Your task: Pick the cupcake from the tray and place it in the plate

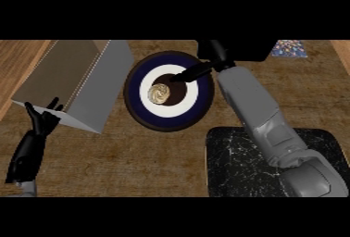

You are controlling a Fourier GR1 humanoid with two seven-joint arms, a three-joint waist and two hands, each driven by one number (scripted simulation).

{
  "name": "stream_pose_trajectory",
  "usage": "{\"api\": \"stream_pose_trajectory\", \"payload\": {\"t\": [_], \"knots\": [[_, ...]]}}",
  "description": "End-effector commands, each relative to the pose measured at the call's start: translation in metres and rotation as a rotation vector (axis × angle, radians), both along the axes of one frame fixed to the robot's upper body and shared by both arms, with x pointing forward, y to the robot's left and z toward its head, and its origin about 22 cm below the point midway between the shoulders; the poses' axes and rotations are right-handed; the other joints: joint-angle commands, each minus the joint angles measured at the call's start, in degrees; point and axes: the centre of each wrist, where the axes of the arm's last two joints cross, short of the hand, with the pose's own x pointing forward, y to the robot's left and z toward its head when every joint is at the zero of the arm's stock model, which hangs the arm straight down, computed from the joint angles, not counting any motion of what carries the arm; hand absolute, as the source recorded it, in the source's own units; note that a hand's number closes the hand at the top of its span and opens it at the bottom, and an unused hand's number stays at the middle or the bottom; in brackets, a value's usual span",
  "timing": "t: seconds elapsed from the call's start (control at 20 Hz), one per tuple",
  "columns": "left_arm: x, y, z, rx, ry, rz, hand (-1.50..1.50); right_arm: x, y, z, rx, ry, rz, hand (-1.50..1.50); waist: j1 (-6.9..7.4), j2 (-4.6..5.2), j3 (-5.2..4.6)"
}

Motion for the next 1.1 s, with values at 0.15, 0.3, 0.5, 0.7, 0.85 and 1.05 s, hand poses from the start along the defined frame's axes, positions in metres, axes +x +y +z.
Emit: {"api": "stream_pose_trajectory", "payload": {"t": [0.15,0.3,0.5,0.7,0.85,1.05], "knots": [[-0.006,0.007,-0.004,-0.006,0.055,-0.02,0.0,0.005,-0.083,-0.008,0.259,0.055,-0.06,-1.5,-0.04,0.61,-0.29],[0.001,0.005,-0.005,-0.005,0.045,-0.035,0.0,0.0,-0.115,-0.018,0.289,0.033,-0.059,-1.5,0.69,1.3,-0.27],[-0.001,-0.001,-0.004,-0.015,0.047,-0.05,0.0,-0.009,-0.159,-0.027,0.324,-0.02,-0.063,-1.5,1.4,1.55,-0.18],[0.006,-0.012,0.0,-0.028,0.028,-0.054,0.0,-0.014,-0.182,-0.027,0.28,-0.07,-0.059,-1.5,1.99,1.93,-0.13],[0.009,-0.006,0.007,-0.013,0.01,-0.066,0.0,-0.01,-0.197,-0.008,0.29,-0.081,-0.083,-1.5,2.95,2.23,-0.08],[0.002,-0.015,-0.011,-0.032,0.035,-0.079,0.0,-0.023,-0.226,-0.019,0.261,-0.069,-0.073,-1.5,2.5,2.34,-0.12]]}}
